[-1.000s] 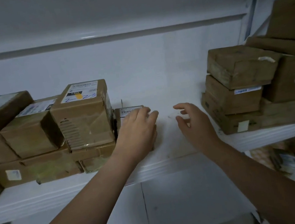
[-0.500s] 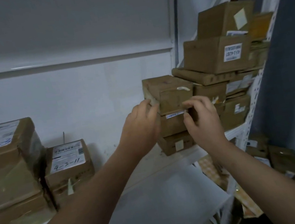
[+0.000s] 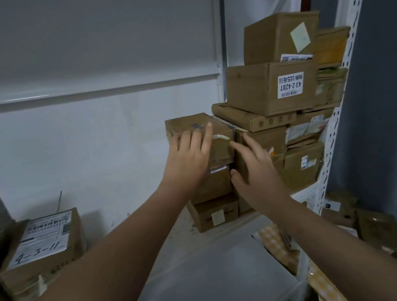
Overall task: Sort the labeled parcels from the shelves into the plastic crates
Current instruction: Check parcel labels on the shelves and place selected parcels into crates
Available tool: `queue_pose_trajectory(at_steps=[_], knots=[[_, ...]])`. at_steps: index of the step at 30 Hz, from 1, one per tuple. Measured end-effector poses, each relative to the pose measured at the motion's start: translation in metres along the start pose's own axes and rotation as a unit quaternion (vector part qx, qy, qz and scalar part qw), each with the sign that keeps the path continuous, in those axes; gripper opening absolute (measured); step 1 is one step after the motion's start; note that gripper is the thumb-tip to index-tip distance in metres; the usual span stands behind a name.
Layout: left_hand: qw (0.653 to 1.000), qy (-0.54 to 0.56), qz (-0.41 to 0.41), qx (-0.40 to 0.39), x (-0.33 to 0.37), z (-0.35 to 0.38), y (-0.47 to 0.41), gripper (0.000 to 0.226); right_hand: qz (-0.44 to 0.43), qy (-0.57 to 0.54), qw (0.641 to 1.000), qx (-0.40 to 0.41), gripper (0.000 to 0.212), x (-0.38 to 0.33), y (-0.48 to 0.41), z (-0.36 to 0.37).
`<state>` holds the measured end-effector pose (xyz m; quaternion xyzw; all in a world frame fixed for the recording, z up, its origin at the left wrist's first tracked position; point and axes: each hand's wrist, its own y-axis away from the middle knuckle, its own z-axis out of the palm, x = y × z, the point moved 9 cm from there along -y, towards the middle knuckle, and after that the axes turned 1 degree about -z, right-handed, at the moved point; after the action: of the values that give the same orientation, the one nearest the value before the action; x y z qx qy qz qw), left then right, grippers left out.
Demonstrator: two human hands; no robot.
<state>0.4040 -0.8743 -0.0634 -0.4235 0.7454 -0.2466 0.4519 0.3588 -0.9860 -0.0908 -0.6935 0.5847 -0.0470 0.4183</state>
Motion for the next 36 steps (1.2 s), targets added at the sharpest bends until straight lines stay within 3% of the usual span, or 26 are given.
queue_pose_trajectory(at_steps=[4,7,10,13,18,20,23,26,30,32,34,36], knots=[[0.998,0.057,-0.014,0.026,-0.012,-0.019,0.003,0.085,-0.010,-0.015,0.999,0.032,0.057,0.003,0.001,-0.002],[0.975,0.188,-0.112,0.038,-0.048,-0.030,0.020,0.088,-0.069,-0.088,0.994,-0.013,0.062,-0.015,0.003,0.005],[0.875,0.395,-0.275,0.059,-0.088,-0.040,0.053,0.089,-0.155,-0.169,0.970,-0.077,0.074,-0.057,0.004,0.013],[0.756,0.525,-0.380,0.091,-0.108,-0.044,0.083,0.089,-0.118,-0.217,0.967,-0.063,0.072,-0.074,-0.012,0.015],[0.683,0.579,-0.433,0.107,-0.139,-0.050,0.098,0.073,-0.062,-0.292,0.951,-0.074,0.061,-0.085,-0.029,0.026],[0.664,0.592,-0.446,0.098,-0.147,-0.048,0.104,0.061,-0.045,-0.350,0.934,-0.055,0.058,-0.090,-0.032,0.027],[0.637,0.610,-0.464,0.082,-0.155,-0.043,0.114,0.074,-0.021,-0.437,0.898,-0.033,0.054,-0.093,-0.034,0.031],[0.626,0.622,-0.464,0.077,-0.158,-0.041,0.122,0.075,0.066,-0.533,0.843,-0.022,0.067,-0.084,-0.033,0.041],[0.601,0.653,-0.451,0.098,-0.147,-0.040,0.125,0.075,0.175,-0.621,0.759,-0.091,0.079,-0.098,-0.022,0.079],[0.614,0.663,-0.425,0.056,-0.132,-0.037,0.123,0.084,0.161,-0.657,0.728,-0.116,0.082,-0.117,-0.016,0.093],[0.630,0.662,-0.406,-0.007,-0.117,-0.033,0.123,0.092,0.134,-0.689,0.708,-0.078,0.074,-0.124,-0.016,0.092],[0.635,0.657,-0.404,-0.035,-0.114,-0.032,0.125,0.096,0.131,-0.686,0.716,-0.025,0.078,-0.116,-0.018,0.084]])
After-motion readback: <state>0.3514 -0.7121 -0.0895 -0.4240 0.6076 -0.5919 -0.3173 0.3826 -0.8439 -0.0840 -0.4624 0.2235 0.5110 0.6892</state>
